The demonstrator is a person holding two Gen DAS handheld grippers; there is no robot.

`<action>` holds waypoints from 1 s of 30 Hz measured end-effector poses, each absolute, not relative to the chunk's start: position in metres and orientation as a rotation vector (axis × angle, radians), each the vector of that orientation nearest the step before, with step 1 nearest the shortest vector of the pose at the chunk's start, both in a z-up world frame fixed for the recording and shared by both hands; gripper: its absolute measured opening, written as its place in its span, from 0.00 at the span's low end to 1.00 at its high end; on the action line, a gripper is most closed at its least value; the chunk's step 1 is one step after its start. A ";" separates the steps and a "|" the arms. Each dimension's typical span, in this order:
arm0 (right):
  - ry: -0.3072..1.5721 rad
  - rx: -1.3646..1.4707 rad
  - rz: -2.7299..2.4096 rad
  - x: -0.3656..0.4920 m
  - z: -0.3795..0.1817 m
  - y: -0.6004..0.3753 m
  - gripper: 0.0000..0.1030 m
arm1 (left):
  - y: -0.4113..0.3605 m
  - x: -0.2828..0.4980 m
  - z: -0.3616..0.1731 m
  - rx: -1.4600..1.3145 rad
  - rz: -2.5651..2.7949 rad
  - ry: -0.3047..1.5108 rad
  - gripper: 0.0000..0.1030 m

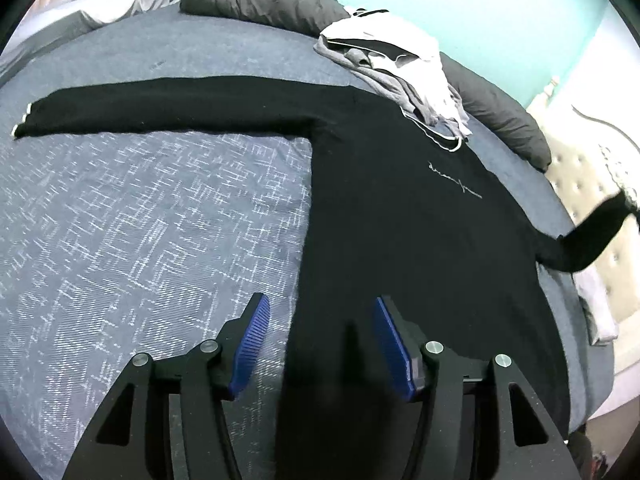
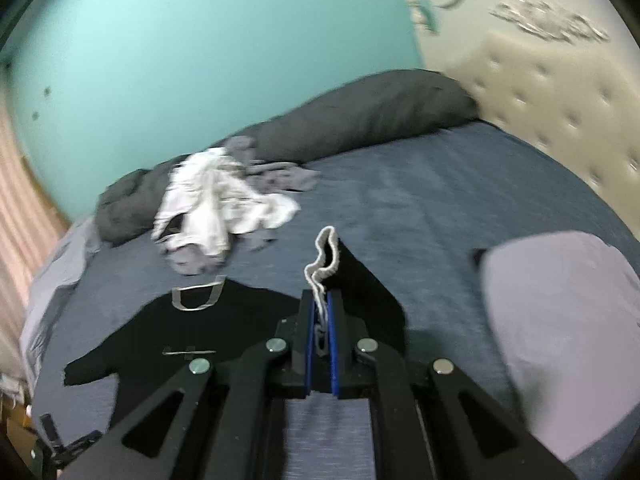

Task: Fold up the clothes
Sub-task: 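Carry the sleeve across the sweatshirt body toward the left tool and release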

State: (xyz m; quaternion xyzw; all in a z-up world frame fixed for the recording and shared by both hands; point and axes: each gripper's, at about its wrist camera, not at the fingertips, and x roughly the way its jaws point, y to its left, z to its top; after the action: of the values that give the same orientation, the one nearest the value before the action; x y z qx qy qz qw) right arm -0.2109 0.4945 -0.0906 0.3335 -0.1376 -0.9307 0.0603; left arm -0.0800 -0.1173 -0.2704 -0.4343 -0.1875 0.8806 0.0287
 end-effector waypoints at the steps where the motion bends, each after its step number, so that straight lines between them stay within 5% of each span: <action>1: -0.411 0.999 -2.796 -0.212 -0.085 0.482 0.06 | -0.118 -0.079 -0.270 -1.338 2.720 -0.576 0.58; 15: -0.217 0.923 -2.412 -0.200 -0.052 0.255 0.05 | -0.134 -0.064 -0.264 -1.303 2.749 -0.583 0.60; 30: -0.153 1.191 -2.082 -0.155 -0.197 0.122 0.05 | -0.134 -0.059 -0.260 -1.281 2.753 -0.583 0.62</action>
State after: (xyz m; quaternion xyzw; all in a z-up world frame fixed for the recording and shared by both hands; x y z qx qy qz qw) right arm -0.1551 0.1222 -0.1973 0.4621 -0.0595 -0.8079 0.3608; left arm -0.0593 -0.1339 -0.2596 -0.4143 -0.1884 0.8901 0.0248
